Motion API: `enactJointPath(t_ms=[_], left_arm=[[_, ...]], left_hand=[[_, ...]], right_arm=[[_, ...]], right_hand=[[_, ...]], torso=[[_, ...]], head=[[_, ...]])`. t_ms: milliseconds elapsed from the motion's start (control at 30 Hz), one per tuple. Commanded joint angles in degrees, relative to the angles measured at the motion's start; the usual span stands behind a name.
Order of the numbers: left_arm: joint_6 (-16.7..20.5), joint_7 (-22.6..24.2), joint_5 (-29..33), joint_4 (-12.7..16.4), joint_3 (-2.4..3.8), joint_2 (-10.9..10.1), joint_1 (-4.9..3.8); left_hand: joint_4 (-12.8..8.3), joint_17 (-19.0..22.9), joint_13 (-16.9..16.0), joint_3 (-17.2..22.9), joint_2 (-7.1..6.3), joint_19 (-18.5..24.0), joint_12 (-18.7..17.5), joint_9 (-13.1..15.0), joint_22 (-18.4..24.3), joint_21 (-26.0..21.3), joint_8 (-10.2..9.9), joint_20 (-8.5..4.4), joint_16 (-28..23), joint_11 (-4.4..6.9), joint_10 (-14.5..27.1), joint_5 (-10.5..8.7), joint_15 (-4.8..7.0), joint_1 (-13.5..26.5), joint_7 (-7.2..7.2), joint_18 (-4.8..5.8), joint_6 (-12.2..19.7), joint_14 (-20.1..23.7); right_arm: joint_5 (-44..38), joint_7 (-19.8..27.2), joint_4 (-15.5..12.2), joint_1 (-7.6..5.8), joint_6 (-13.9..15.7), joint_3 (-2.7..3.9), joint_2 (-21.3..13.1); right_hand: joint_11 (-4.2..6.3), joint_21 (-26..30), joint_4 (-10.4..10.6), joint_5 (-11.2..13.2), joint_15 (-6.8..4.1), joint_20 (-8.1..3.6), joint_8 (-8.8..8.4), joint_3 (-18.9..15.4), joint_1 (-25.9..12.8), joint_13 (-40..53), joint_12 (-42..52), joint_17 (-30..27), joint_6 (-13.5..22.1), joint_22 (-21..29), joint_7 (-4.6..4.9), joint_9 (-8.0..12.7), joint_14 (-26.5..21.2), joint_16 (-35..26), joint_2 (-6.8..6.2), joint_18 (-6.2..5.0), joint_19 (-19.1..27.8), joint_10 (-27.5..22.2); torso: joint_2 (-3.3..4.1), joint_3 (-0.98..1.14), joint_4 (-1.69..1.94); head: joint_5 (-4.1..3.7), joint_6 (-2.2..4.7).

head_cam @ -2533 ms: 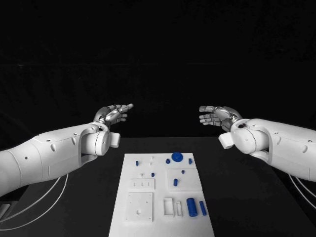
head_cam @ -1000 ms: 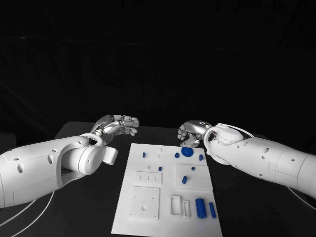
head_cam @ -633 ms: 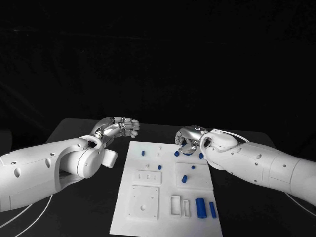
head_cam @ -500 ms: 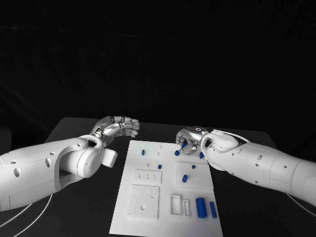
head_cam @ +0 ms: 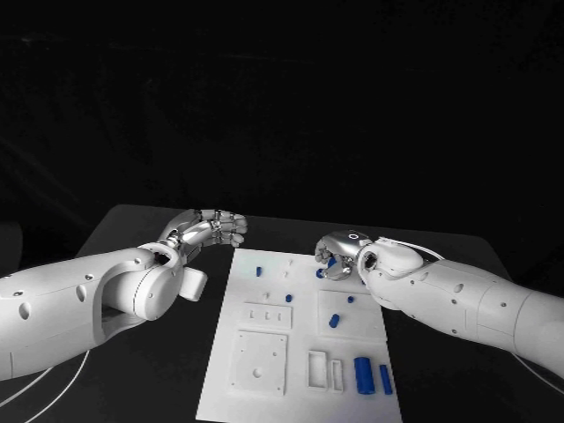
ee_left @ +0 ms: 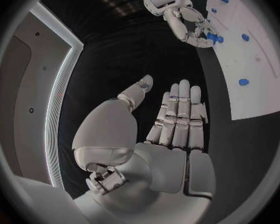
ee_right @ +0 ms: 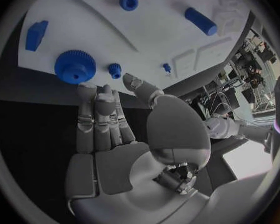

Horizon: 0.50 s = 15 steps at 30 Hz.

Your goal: Assemble the parts on the task board

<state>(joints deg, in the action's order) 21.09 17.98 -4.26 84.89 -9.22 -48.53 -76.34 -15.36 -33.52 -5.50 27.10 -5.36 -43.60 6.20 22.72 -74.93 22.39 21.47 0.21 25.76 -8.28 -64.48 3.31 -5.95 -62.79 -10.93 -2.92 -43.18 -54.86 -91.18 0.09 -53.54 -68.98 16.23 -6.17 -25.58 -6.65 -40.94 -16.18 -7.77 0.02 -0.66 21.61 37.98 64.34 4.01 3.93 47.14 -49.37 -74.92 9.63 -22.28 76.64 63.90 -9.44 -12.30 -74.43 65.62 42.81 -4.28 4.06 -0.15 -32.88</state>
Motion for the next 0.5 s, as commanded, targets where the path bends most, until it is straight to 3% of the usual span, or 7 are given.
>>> enactJointPath(t_ms=[33,233,333,500], left_arm=[[-0.69,0.59,0.06,0.43,0.06,0.02,-0.26],[-0.71,0.59,0.06,0.49,0.08,0.04,-0.45],[-0.66,0.59,0.1,0.46,0.08,0.11,-0.45],[-0.72,0.55,0.24,0.32,0.08,0.14,-0.45]], left_hand=[[0.17,-0.09,0.07,0.14,0.08,0.35,-0.36,0.1,-1.19,0.25,-0.35,0.03,-0.39,-0.04,0.26,-0.32,-0.06,0.7,-0.25,0.0,-0.21,0.05],[0.27,-0.15,0.09,0.15,0.1,0.37,-0.43,0.11,-1.19,0.28,-0.38,0.04,-0.45,-0.04,0.26,-0.32,-0.06,0.84,-0.26,-0.02,-0.19,0.01],[0.29,-0.16,0.1,0.16,0.1,0.37,-0.45,0.11,-1.19,0.28,-0.39,0.04,-0.46,-0.04,0.27,-0.32,-0.06,0.87,-0.26,-0.02,-0.19,0.01],[0.33,-0.21,0.11,0.17,0.11,0.37,-0.52,0.12,-1.19,0.31,-0.41,0.03,-0.48,-0.08,0.31,-0.32,-0.05,0.94,-0.27,-0.04,-0.19,-0.05]], right_arm=[[-1.55,-0.22,0.07,0.11,0.0,0.01,0.05],[-1.73,-0.22,0.05,0.25,-0.06,0.0,0.24],[-1.97,-0.25,0.19,0.36,-0.1,0.0,0.29],[-2.4,-0.27,0.25,0.45,-0.35,0.0,0.14]], right_hand=[[0.14,-0.38,0.0,0.32,-0.08,-2.12,-0.39,0.47,0.23,-0.02,-0.06,-0.1,0.26,-1.34,0.0,-0.1,-0.51,0.42,-0.27,-2.7,-1.54,-0.29],[0.16,-0.53,0.02,0.35,-0.1,-2.09,-0.38,0.64,0.31,0.01,-0.01,-0.24,0.17,-1.33,0.0,-0.15,-0.56,0.59,-0.26,-2.7,-1.49,-0.16],[0.17,-0.58,0.05,0.36,-0.1,-2.08,-0.38,0.69,0.31,0.02,0.0,-0.28,0.15,-1.33,0.01,-0.17,-0.57,0.64,-0.22,-2.7,-1.47,-0.13],[0.36,-0.85,0.1,0.52,-0.28,-2.04,-0.2,1.0,0.36,0.18,0.28,-0.57,-0.33,-1.3,-0.06,-0.34,-0.66,0.96,-0.08,-2.7,-1.37,0.59]], torso=[[0.68,-0.14,0.28],[1.53,-0.19,0.2],[1.8,-0.24,0.22],[2.19,-0.37,0.31]], head=[[-0.05,-0.02],[-0.06,0.24],[0.33,0.29],[0.13,0.34]])
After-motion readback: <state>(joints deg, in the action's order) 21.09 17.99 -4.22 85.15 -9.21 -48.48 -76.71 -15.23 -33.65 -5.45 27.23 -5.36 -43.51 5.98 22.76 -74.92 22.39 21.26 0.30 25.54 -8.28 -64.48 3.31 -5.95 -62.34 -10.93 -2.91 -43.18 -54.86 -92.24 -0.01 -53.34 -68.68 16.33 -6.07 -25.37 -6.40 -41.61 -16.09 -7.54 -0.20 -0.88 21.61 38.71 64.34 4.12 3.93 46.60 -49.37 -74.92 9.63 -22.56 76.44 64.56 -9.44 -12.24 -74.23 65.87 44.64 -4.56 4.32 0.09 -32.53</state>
